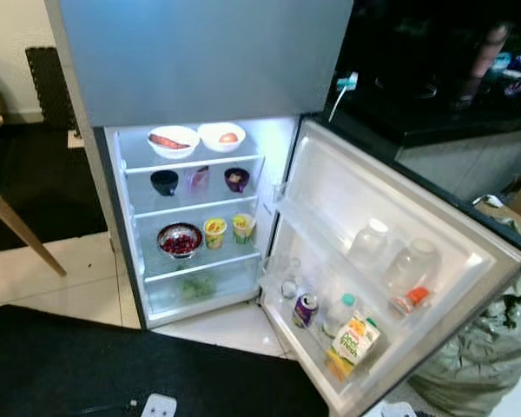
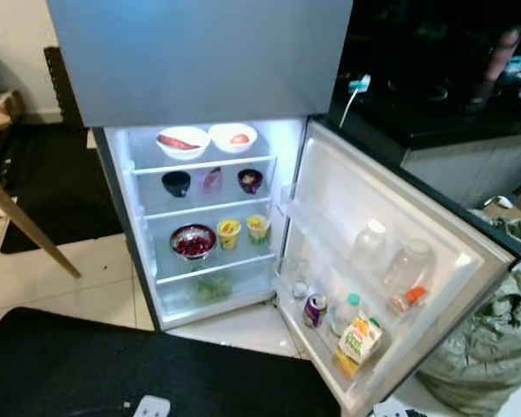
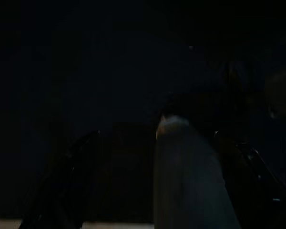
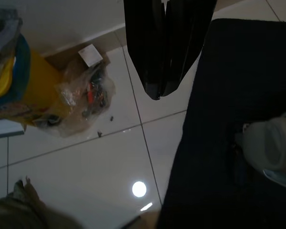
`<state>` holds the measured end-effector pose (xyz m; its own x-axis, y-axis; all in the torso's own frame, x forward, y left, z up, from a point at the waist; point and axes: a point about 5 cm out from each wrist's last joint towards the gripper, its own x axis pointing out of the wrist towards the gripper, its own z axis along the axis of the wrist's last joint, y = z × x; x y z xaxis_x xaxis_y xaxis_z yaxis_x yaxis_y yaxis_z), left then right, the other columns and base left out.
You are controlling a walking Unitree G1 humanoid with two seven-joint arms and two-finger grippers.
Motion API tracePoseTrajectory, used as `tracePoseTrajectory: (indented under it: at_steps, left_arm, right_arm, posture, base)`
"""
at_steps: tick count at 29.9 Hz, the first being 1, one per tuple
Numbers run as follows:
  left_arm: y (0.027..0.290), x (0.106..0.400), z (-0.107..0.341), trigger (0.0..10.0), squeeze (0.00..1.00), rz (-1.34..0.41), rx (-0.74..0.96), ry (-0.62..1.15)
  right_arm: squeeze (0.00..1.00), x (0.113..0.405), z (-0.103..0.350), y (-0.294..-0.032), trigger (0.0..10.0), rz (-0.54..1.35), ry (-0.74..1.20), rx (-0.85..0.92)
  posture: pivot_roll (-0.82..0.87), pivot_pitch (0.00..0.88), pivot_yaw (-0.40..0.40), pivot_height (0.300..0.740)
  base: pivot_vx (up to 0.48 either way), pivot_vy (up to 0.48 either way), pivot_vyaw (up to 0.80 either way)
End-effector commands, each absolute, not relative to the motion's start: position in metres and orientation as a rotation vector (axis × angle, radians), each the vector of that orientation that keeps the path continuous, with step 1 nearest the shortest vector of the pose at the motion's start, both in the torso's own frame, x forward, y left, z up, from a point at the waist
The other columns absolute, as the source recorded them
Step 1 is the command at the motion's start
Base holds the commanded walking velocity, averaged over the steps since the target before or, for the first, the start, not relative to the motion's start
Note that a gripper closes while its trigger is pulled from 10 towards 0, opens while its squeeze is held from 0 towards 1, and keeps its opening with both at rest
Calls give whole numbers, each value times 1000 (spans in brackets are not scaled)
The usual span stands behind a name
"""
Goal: Restocking fridge
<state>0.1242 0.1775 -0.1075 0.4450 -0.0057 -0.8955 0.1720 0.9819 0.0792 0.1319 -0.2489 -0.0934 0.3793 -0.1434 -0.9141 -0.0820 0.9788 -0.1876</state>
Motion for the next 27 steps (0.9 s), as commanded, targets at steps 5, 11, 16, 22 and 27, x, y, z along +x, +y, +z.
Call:
tracePoseTrajectory:
  at_steps: [5, 11, 16, 22, 27]
  left_arm:
    - [176, 120, -109, 10000, 0, -147, 175, 1131]
    - [178, 123, -108, 10000, 0, -120, 165, 1117]
    - [179, 125, -107, 10000, 0, -116, 168, 1111]
    - [181, 125, -107, 10000, 0, -118, 168, 1110]
    - [181, 125, -107, 10000, 0, -121, 166, 1108]
  right_arm:
    - [0, 134, -91, -254, 10000, -69, 1175, -209]
    - [0, 133, -92, -252, 10000, -60, 1180, -217]
    - [0, 132, -93, -252, 10000, -58, 1188, -227]
    - [0, 131, -91, -258, 10000, -101, 1191, -254]
    - [0, 139, -81, -281, 10000, -267, 1140, -266]
  posture:
    - [-67, 0, -61, 740]
    - [-64, 0, -59, 740]
    - [-61, 0, -56, 740]
    - [-58, 0, -55, 740]
    - [-60, 0, -55, 740]
  base:
    - [0, -372, 0]
    - [0, -379, 0]
    - [0, 0, 0]
    - [0, 0, 0]
    - [0, 0, 0]
